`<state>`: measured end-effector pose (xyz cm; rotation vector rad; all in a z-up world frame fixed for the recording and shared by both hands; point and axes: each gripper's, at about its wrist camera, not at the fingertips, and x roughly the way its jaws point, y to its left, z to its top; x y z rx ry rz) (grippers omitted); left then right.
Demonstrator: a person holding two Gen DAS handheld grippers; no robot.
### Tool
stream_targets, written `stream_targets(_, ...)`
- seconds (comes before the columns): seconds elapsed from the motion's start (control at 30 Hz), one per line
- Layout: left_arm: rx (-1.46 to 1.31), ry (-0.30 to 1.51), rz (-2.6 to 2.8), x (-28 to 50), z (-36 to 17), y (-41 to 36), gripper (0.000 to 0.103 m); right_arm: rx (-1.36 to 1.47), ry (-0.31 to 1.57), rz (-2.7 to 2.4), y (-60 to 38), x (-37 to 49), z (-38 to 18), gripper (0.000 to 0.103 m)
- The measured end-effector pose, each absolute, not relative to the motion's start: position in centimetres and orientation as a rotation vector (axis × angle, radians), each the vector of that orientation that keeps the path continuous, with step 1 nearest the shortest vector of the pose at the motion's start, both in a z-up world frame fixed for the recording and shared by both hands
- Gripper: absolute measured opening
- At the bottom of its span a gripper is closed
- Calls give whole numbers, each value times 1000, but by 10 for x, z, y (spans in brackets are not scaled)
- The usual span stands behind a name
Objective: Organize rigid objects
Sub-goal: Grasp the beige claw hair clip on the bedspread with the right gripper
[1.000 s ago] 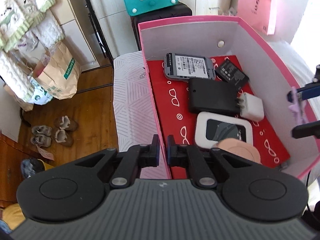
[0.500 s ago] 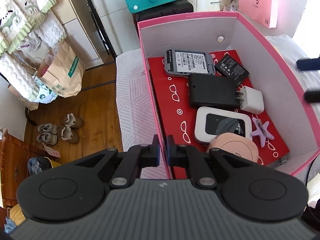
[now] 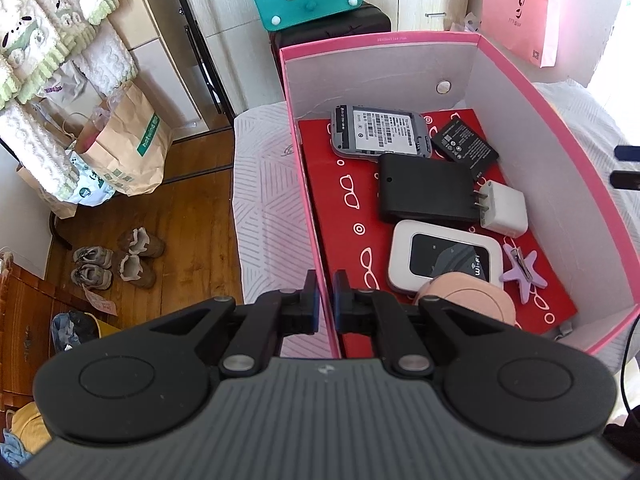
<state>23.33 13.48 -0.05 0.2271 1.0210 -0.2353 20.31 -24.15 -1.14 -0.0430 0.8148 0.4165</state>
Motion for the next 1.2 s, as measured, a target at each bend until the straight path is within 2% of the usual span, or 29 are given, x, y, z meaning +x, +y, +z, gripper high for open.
stream_targets(0.33,235,1014,-243,234,0,136,6,31,802,360,-243,252,-42,56)
stream_targets(0.37,233,1014,-243,234,-1,136,6,38,816,340,-242,259,-45,57)
stream_targets(0.43,232,1012,-245,233,-1,136,6,92,870,278,-243,276,-52,68)
stream_targets(0.6,228,1004,-254,232,-1,137,6,198,897,250,-240,303,-65,69)
stream_targets(0.7,227,1007,-262,232,-1,137,7,139,878,240,-227,308,-68,75)
stream_targets(0.8,231,1005,-264,232,-1,137,7,69,865,218,-217,309,-69,76)
stream_targets(0.87,230,1004,-267,232,-1,138,7,88,861,226,-220,307,-67,75)
stream_targets(0.93,222,1005,-270,232,-1,139,7,105,853,243,-226,307,-65,62)
stream_targets(1.07,224,1003,-272,231,-1,140,7,127,833,249,-233,304,-63,57)
stream_targets(1.2,220,1004,-272,231,-1,140,7,138,794,263,-235,295,-56,57)
